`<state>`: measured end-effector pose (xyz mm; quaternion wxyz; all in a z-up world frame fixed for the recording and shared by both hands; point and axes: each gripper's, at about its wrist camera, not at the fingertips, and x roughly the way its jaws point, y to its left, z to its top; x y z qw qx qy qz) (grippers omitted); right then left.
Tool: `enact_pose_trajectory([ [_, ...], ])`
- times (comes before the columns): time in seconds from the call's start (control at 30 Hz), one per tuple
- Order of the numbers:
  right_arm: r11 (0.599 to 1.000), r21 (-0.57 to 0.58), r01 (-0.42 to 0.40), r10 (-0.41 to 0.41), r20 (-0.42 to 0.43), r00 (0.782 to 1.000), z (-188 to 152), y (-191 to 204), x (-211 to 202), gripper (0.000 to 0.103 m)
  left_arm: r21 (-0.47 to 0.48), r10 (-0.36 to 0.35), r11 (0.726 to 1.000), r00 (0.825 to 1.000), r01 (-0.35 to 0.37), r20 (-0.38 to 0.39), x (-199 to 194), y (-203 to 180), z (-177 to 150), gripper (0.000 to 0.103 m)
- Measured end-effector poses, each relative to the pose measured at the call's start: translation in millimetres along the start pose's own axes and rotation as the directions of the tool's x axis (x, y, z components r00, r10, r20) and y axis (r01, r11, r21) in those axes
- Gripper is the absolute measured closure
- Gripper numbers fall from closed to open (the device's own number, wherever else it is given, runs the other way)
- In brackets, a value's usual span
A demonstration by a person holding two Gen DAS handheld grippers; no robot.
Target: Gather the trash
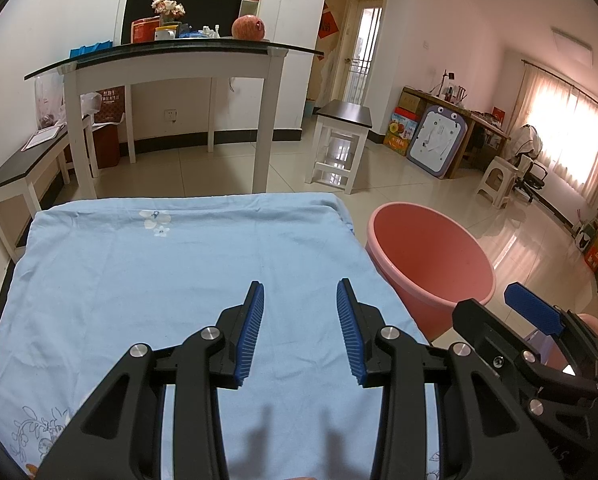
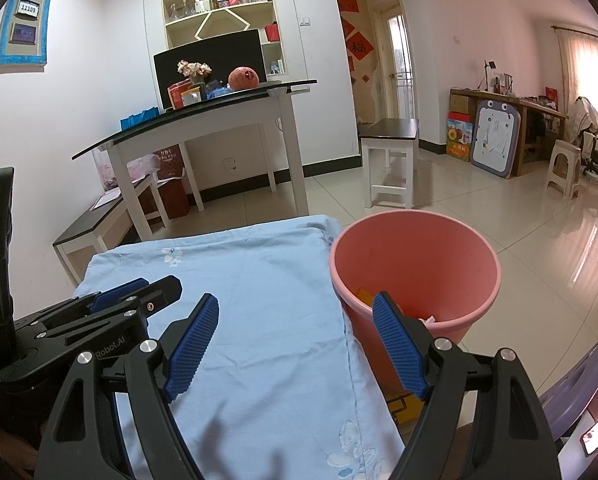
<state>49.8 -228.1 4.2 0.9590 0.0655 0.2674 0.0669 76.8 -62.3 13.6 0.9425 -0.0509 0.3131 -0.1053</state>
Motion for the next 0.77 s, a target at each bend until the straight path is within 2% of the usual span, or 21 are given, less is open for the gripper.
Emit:
enact_pose_trajectory([
  [0.77,1.0,0.008,-0.003,0.003,-0.014,1.0,-10.5,-1.9,4.3,0.025,0.004,0.023,1.0,0.999,-0.023,-0.026,-8.8,8.2,-23.5,0.065],
])
